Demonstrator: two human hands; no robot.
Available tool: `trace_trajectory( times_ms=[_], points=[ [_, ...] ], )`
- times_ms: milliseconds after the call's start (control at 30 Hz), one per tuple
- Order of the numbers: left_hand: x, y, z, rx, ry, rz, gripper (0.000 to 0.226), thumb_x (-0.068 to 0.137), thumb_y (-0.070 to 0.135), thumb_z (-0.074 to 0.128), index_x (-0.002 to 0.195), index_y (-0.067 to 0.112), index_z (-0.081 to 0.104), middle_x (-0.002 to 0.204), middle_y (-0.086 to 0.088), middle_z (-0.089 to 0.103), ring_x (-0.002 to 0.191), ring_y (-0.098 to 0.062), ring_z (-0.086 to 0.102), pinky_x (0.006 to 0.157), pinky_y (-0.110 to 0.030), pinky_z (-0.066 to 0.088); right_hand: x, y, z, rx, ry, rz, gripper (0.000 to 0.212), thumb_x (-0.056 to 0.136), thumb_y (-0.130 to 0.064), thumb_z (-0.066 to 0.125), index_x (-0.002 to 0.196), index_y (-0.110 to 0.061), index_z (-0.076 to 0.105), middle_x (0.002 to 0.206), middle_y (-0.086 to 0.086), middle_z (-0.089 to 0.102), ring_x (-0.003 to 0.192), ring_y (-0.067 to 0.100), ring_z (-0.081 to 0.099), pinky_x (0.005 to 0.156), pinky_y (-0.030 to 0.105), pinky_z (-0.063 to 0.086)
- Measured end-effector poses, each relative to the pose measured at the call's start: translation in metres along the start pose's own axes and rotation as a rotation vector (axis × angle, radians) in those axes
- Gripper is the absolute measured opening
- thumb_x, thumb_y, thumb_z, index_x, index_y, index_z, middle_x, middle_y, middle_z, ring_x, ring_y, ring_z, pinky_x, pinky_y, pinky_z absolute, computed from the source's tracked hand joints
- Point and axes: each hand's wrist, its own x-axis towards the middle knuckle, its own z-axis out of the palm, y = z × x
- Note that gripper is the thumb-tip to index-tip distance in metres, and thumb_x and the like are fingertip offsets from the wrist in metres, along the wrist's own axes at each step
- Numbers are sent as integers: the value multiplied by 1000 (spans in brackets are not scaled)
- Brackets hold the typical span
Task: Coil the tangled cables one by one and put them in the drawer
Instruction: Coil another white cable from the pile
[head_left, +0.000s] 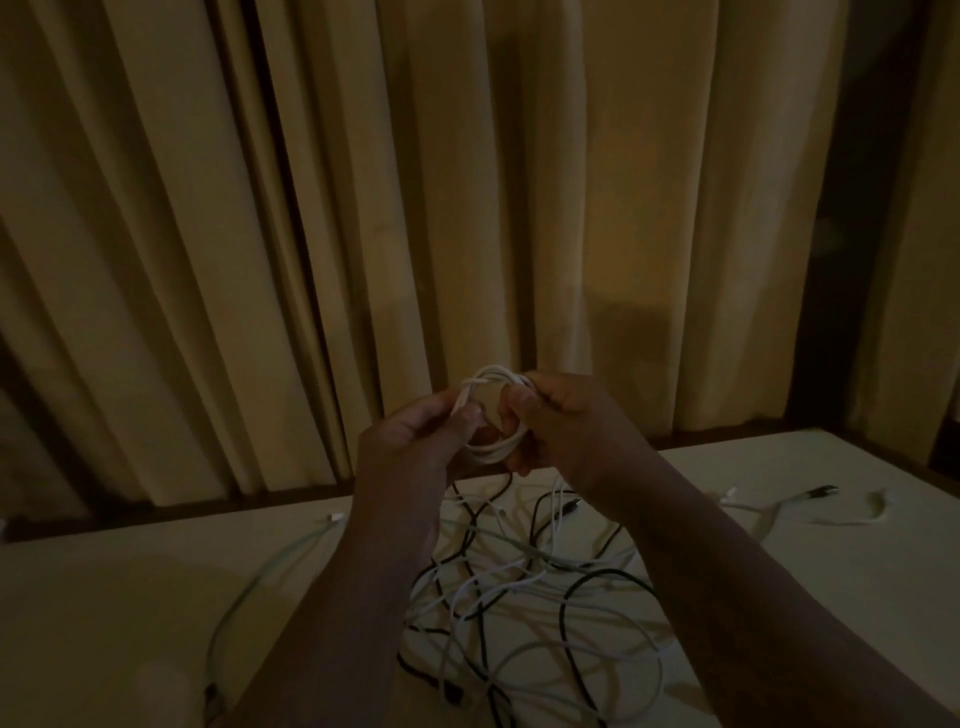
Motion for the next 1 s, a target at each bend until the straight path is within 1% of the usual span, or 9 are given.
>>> trace_trajectory(
  times_ms=[167, 267, 333, 400, 533, 633, 733, 900, 1000],
  points=[
    [10, 0, -11, -47, 11, -73, 45, 74, 20, 75, 116, 6, 70, 109, -22, 73, 100, -35, 71, 78, -41, 59, 0, -1, 2, -85, 13, -19, 34, 107, -20, 46, 79, -10, 63, 66, 5, 67, 62, 20, 67, 62, 33, 56],
    [15, 3, -17, -156, -64, -174, 50, 78, 21, 72, 121, -3, 66, 116, -33, 64, 103, -41, 62, 82, -42, 59, 1, -1, 0, -158, 10, -34, 34, 107, -20, 46, 78, -13, 63, 63, 5, 68, 60, 21, 66, 61, 34, 56],
    [14, 3, -19, -204, -135, -251, 43, 87, 20, 65, 118, -8, 65, 112, -29, 63, 103, -39, 59, 83, -40, 56, 0, -2, -1, -210, 9, -50, 33, 107, -21, 46, 80, -13, 63, 63, 6, 67, 59, 20, 64, 60, 31, 55],
    [12, 2, -18, -258, -182, -339, 34, 87, 22, 63, 112, 1, 72, 112, -20, 68, 98, -34, 62, 83, -38, 48, 0, -3, -3, -271, 22, -72, 31, 106, -21, 46, 82, -12, 63, 68, 10, 68, 62, 24, 66, 59, 31, 56],
    [11, -2, -18, -286, -259, -401, 45, 77, 27, 77, 118, 11, 72, 122, -17, 66, 107, -33, 57, 74, -34, 48, 0, -2, -8, -387, 41, -111, 29, 106, -23, 48, 85, -11, 64, 75, 8, 68, 69, 20, 68, 67, 43, 61],
    [11, -3, -19, -227, -367, -364, 56, 52, 40, 96, 102, 19, 80, 103, -6, 74, 92, -21, 66, 72, -32, 48, 0, -2, -11, -453, 41, -127, 26, 106, -25, 48, 88, -14, 64, 76, 0, 65, 69, 16, 66, 67, 40, 60],
    [9, -4, -20, -251, -409, -337, 55, 41, 41, 100, 88, 21, 81, 90, -1, 74, 82, -17, 69, 74, -36, 46, 1, -5, -11, -565, 38, -186, 23, 106, -26, 47, 88, -21, 60, 76, -9, 61, 68, 9, 63, 61, 26, 55],
    [10, -9, -21, -365, -404, -330, 52, 54, 28, 96, 101, 14, 79, 76, 2, 66, 81, -22, 65, 74, -39, 50, 1, -6, -9, -679, 58, -230, 21, 106, -22, 47, 86, -27, 53, 77, -11, 54, 67, 4, 54, 56, 16, 36],
    [8, -8, -16, -225, -329, -326, 36, 78, 19, 79, 112, 10, 74, 94, -7, 73, 96, -28, 65, 78, -39, 50, 4, 4, -8, -760, 32, -145, 17, 107, -25, 44, 91, -25, 51, 83, -9, 53, 70, 3, 50, 58, 18, 33]
  ],
)
